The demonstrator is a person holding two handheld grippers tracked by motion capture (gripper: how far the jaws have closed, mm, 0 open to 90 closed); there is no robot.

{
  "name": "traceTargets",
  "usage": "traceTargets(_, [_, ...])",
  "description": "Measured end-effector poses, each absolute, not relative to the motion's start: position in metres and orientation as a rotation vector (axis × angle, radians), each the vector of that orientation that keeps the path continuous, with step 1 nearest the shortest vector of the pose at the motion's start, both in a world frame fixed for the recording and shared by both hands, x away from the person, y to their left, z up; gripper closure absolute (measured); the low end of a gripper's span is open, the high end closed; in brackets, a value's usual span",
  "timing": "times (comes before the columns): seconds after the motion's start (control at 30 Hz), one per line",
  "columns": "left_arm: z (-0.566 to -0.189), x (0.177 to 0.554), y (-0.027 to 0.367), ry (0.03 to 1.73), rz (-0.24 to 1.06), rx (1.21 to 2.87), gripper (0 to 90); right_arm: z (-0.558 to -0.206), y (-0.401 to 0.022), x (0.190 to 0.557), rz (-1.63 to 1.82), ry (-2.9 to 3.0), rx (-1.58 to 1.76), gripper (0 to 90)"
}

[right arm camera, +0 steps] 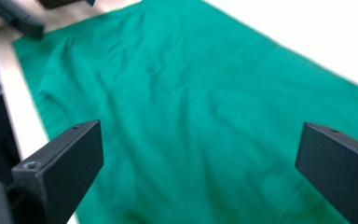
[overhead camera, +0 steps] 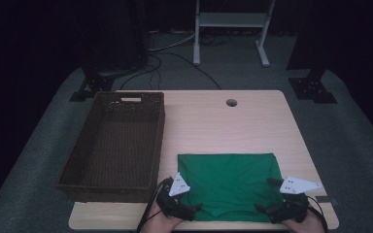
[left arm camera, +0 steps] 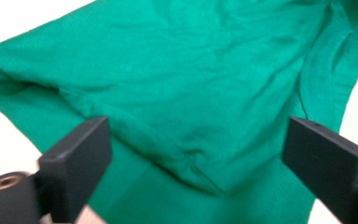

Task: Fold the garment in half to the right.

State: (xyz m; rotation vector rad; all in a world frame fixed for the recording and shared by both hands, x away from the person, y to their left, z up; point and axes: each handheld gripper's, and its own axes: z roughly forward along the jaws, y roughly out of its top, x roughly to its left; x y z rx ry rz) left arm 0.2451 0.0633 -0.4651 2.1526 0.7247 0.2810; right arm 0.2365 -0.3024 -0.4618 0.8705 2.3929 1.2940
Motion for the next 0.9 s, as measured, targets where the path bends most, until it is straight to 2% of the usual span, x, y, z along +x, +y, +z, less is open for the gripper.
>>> traceTargets(0.03, [-0.465, 0.246, 0.062, 0.731, 0.286, 2.156, 0.9, -0.46, -0.301, 0.243, 1.289, 2.381, 0.876, 0.0])
traceTargets(0.5, [-0.462, 0.276, 0.055, 0.757, 0.286, 2.11, 0.9, -0.47, -0.283, 0.298, 1.128, 2.473, 0.894, 0.0])
traceTargets(0.63, [-0.462, 0.281, 0.053, 0.767, 0.284, 2.108, 0.9, -0.481, -0.28, 0.305, 1.028, 2.54, 0.915, 0.0])
traceTargets(0.9, [-0.463, 0.289, 0.051, 0.78, 0.297, 2.114, 0.9, -0.487, -0.295, 0.3, 1.052, 2.497, 0.944, 0.0])
